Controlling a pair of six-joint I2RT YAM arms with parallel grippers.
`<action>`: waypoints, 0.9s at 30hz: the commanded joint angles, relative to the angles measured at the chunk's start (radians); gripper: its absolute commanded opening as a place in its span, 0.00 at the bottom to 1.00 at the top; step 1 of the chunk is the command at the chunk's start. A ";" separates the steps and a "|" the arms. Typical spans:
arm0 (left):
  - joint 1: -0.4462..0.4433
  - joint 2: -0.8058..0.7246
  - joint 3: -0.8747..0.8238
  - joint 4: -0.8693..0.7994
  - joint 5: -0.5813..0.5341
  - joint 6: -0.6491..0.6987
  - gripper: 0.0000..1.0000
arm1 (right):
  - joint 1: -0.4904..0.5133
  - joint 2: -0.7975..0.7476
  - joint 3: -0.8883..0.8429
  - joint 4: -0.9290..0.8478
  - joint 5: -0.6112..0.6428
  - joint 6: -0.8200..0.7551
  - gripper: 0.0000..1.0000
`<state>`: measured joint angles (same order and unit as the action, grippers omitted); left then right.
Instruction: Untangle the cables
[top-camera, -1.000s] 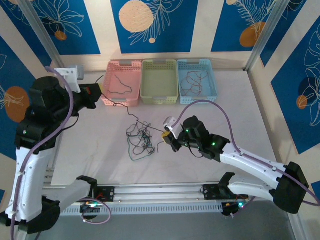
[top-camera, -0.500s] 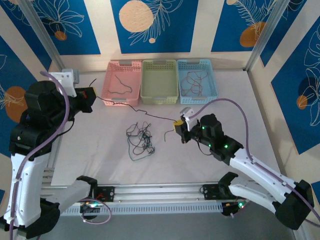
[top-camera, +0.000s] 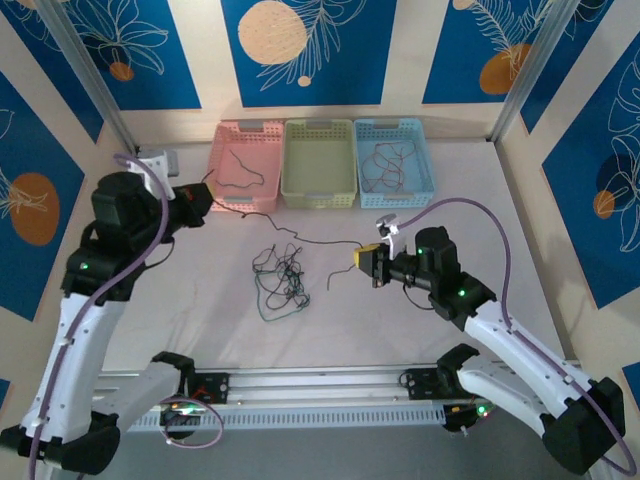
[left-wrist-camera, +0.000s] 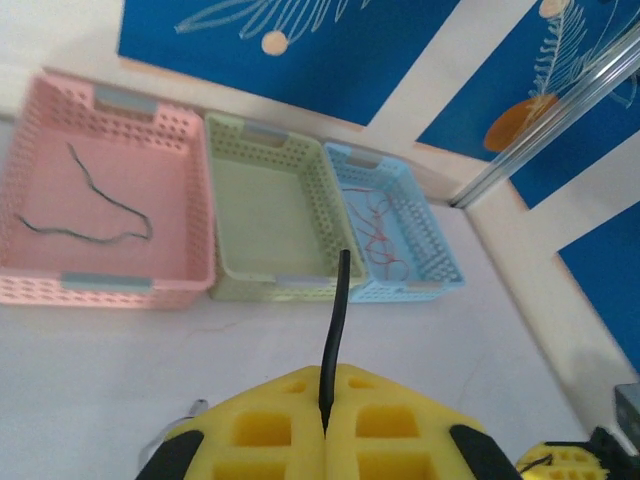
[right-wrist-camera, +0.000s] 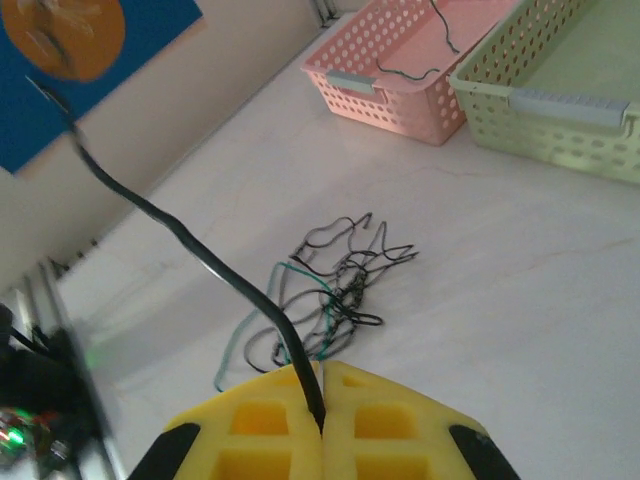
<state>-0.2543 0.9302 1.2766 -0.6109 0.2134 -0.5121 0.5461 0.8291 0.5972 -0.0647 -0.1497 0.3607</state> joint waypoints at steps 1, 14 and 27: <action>0.004 0.000 -0.154 0.173 0.152 -0.164 0.00 | 0.007 0.028 -0.010 0.191 -0.088 0.260 0.00; -0.169 0.034 -0.373 0.362 0.207 -0.235 0.00 | 0.201 0.375 0.207 0.387 -0.049 0.379 0.00; -0.264 0.108 -0.362 0.396 0.230 -0.207 0.00 | 0.258 0.566 0.334 0.401 -0.098 0.362 0.00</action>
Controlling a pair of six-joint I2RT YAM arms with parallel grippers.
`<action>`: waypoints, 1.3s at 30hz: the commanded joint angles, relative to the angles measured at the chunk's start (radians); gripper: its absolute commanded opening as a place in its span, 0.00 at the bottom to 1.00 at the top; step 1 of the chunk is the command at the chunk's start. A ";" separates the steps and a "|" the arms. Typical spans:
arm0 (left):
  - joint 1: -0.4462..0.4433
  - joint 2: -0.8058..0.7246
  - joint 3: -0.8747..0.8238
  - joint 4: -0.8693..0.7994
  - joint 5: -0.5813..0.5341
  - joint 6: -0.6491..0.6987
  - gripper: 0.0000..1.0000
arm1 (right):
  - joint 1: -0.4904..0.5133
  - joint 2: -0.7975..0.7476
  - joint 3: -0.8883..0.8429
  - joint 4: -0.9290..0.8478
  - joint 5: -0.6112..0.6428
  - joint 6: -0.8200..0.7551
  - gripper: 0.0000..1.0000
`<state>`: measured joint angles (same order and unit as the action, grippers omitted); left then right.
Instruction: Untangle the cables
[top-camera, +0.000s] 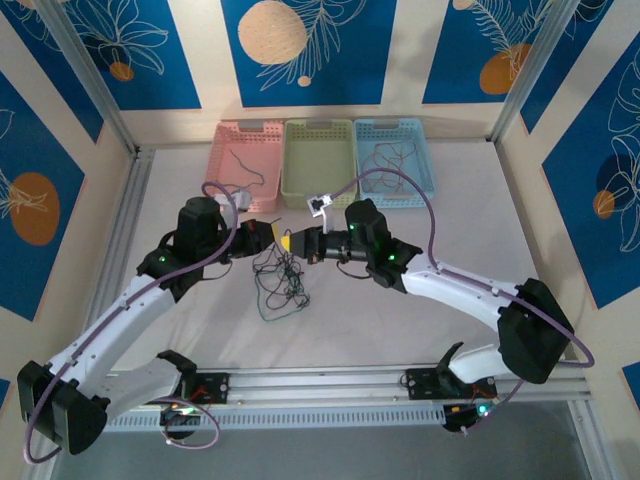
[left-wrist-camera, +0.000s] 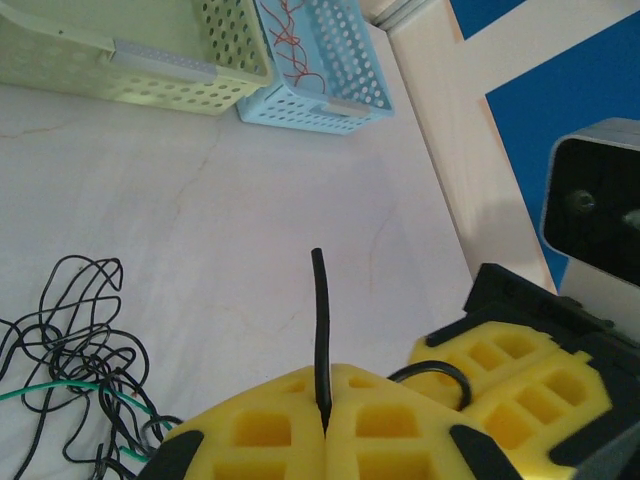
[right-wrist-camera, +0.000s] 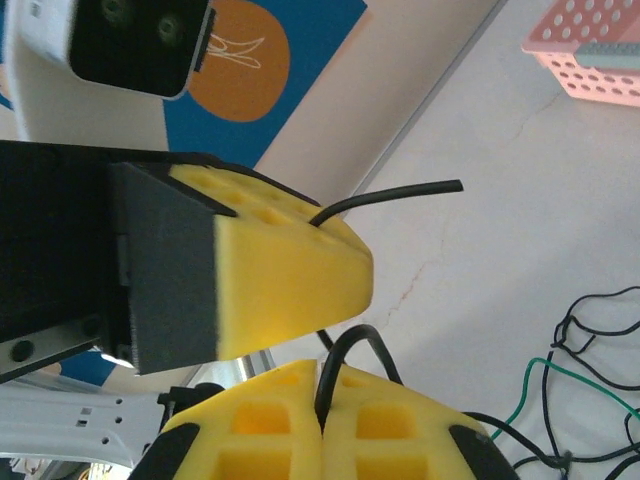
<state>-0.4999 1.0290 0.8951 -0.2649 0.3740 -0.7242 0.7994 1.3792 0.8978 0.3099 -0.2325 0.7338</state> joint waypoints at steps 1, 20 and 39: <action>-0.020 0.015 0.018 0.054 0.075 0.005 0.00 | 0.005 0.020 0.035 0.020 -0.016 -0.018 0.00; -0.009 0.069 0.287 -0.258 -0.117 0.198 0.81 | -0.167 -0.046 0.119 -0.239 -0.014 -0.174 0.00; 0.054 -0.150 0.216 -0.467 -0.175 0.345 1.00 | -0.366 0.214 0.427 -0.315 0.117 -0.195 0.00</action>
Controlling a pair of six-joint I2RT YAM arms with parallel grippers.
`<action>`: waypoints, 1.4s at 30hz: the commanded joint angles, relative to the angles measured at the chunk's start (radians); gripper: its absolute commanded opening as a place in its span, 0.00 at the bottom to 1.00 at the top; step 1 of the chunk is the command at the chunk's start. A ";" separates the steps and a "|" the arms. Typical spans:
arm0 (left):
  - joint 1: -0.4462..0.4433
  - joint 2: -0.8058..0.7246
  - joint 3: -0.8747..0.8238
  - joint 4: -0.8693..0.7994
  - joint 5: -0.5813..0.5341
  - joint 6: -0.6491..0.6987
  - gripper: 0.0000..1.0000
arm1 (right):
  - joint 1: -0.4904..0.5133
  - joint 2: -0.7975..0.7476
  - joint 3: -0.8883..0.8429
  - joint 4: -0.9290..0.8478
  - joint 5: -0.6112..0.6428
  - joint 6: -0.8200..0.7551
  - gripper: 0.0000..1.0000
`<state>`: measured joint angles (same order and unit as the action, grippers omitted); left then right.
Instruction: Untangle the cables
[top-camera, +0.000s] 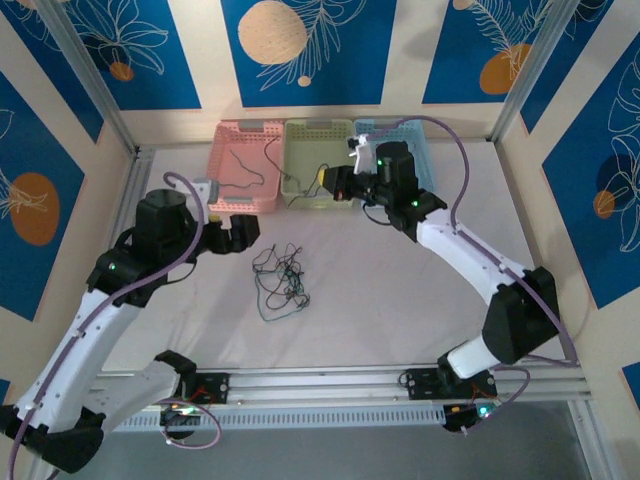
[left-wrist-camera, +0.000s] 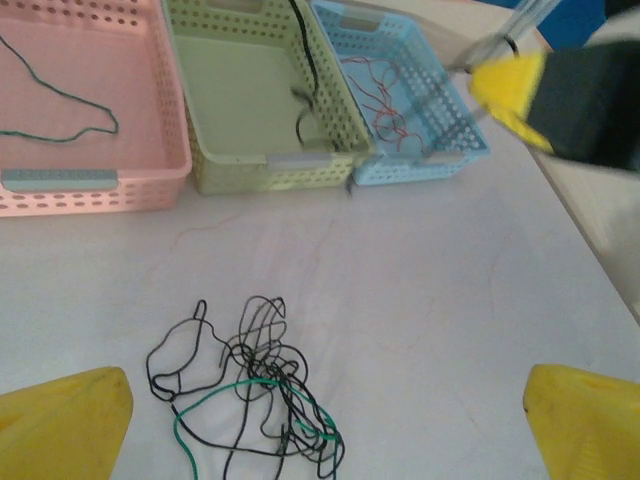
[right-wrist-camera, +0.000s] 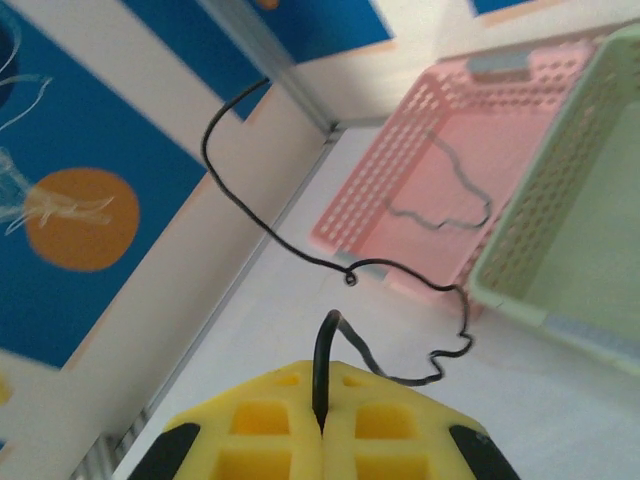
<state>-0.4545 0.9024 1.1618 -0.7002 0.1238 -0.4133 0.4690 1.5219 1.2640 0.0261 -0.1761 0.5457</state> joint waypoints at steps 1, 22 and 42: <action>0.008 -0.039 -0.078 -0.025 0.106 0.032 1.00 | -0.051 0.113 0.091 -0.027 0.061 0.003 0.00; 0.008 -0.100 -0.231 -0.022 0.183 -0.015 0.97 | -0.205 0.740 0.585 -0.026 -0.173 0.515 0.24; 0.007 -0.090 -0.318 0.067 0.221 -0.105 0.97 | -0.200 0.537 0.604 -0.324 -0.272 0.193 0.52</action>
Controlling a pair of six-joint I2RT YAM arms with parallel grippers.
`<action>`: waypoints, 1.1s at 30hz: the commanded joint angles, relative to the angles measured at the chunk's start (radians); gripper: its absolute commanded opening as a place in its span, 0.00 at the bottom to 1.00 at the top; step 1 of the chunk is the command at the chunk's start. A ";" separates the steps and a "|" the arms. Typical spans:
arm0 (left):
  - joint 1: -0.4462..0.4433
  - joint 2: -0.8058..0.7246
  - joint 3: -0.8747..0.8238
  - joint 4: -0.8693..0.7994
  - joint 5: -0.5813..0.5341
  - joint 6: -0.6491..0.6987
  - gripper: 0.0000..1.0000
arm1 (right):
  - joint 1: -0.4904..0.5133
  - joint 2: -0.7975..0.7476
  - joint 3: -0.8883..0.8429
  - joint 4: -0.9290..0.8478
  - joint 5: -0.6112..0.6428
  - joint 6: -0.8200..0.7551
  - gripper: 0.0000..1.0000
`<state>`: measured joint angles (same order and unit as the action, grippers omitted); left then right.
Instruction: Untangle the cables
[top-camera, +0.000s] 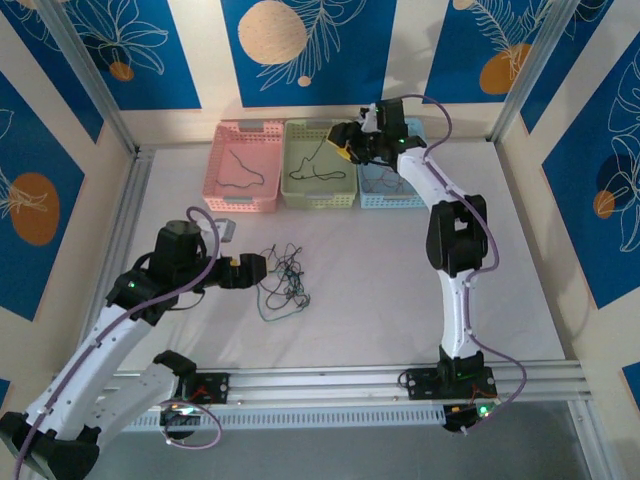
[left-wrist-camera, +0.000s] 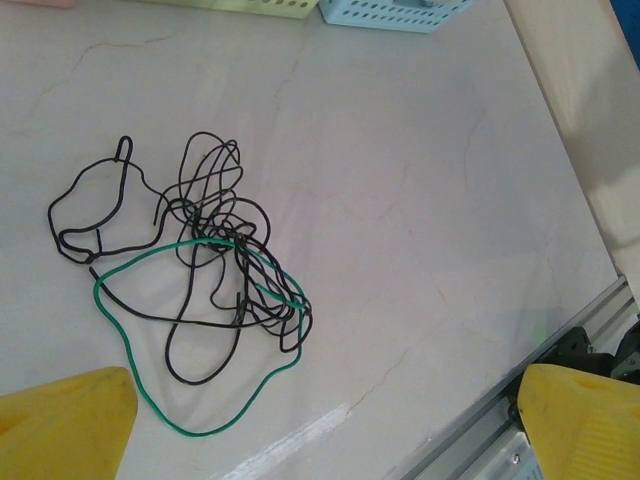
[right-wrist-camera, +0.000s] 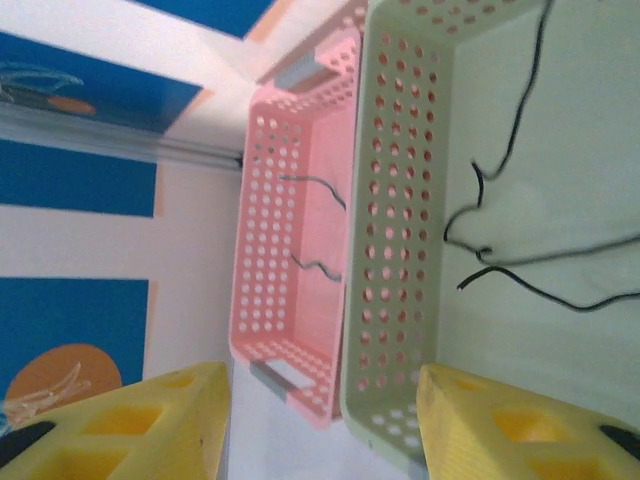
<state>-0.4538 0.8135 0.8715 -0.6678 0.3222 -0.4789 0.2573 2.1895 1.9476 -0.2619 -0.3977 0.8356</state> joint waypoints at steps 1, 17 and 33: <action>0.006 0.000 -0.038 0.046 0.026 -0.051 0.97 | 0.019 -0.178 -0.140 -0.017 -0.050 -0.112 0.52; -0.046 0.059 -0.376 0.290 -0.086 -0.265 0.85 | 0.378 -0.686 -0.972 0.064 0.116 -0.264 0.44; -0.100 0.419 -0.473 0.642 -0.117 -0.297 0.63 | 0.465 -0.714 -1.082 0.115 0.150 -0.197 0.43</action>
<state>-0.5323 1.1706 0.4015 -0.1493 0.2077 -0.7799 0.7162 1.5105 0.8841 -0.1482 -0.2573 0.6296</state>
